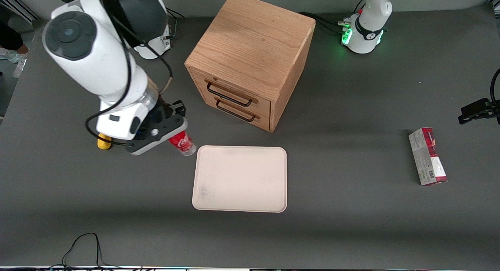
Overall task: Place coke bottle on tray
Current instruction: 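Lift the red bottle and carry it over the cream tray, then lower the red bottle onto the cream tray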
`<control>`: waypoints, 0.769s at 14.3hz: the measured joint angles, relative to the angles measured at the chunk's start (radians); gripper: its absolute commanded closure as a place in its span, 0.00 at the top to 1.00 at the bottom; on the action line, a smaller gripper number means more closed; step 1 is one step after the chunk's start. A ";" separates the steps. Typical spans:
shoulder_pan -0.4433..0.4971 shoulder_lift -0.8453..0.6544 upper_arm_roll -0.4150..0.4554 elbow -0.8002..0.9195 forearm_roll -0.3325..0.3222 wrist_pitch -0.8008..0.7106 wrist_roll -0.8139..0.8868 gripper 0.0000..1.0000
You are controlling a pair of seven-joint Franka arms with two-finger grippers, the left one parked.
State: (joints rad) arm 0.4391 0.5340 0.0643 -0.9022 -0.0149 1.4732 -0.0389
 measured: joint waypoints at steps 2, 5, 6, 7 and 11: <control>0.000 0.004 0.016 0.000 0.000 0.000 0.000 0.00; -0.013 0.033 0.014 0.000 -0.001 0.023 -0.002 0.00; -0.021 0.061 0.009 -0.001 -0.002 0.048 -0.003 0.00; -0.030 0.093 0.006 -0.001 -0.002 0.079 -0.004 0.00; -0.042 0.217 0.004 0.000 -0.047 0.200 -0.006 0.00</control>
State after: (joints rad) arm 0.3967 0.7507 0.0682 -0.9023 -0.0623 1.6736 -0.0451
